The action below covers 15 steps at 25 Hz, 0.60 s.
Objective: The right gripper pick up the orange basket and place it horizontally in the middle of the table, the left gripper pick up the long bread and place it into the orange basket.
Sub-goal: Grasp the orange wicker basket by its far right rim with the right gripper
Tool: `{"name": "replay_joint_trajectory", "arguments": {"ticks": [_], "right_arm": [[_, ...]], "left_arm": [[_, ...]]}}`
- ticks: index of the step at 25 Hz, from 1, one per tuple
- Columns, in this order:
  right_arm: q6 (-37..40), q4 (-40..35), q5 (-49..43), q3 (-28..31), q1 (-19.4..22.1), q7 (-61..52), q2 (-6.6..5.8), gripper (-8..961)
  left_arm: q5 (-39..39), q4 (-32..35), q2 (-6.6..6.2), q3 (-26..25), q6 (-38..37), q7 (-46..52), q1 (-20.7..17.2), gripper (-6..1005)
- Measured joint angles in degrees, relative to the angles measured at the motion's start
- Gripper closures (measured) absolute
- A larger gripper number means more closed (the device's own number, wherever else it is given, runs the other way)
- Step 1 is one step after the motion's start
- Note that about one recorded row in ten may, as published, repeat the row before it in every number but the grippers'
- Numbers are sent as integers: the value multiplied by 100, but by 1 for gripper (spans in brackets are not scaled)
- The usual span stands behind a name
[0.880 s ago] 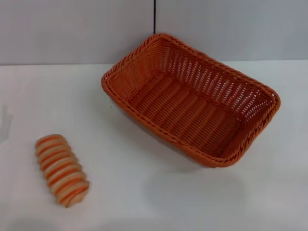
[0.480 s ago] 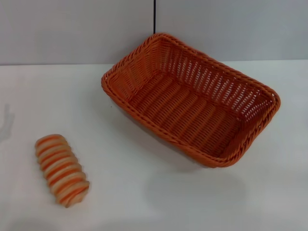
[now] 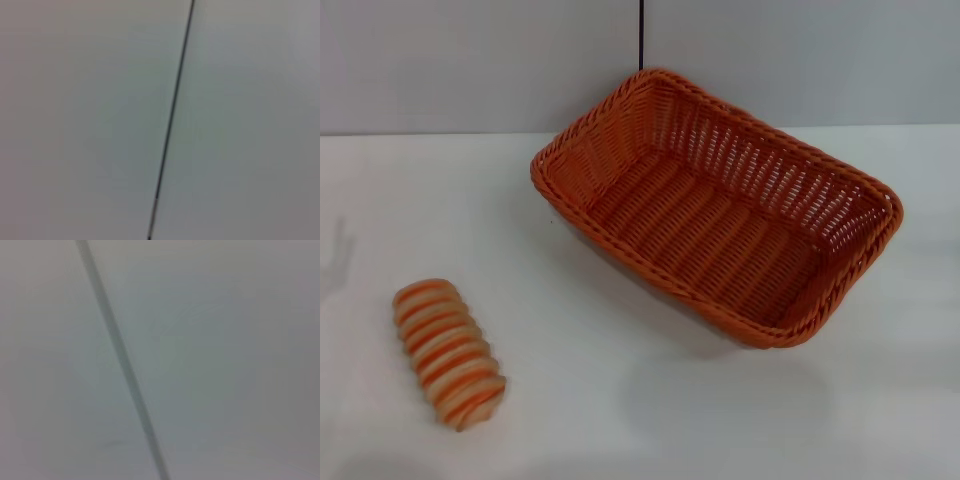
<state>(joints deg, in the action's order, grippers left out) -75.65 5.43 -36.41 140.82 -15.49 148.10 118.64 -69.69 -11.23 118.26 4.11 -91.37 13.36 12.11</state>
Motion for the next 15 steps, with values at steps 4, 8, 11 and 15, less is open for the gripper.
{"name": "replay_joint_trajectory", "arguments": {"ticks": [4, 8, 11, 15], "right_arm": [[-65, 651, -3, -671, 240, -1293, -104, 548], [-402, 1168, -210, -1253, 377, -2741, -510, 547], [-962, 1543, -682, -1315, 359, -3720, -875, 545], [-1485, 2215, -1112, -1301, 316, -4788, -1251, 545]], "left_arm": [[-2, 95, -1, 253, 1, 0, 7, 197], [-1, 132, -1, 270, -3, 6, -1, 197], [0, 140, 1, 273, 19, 7, -12, 198], [0, 146, 3, 269, 50, 8, 1, 198]]}}
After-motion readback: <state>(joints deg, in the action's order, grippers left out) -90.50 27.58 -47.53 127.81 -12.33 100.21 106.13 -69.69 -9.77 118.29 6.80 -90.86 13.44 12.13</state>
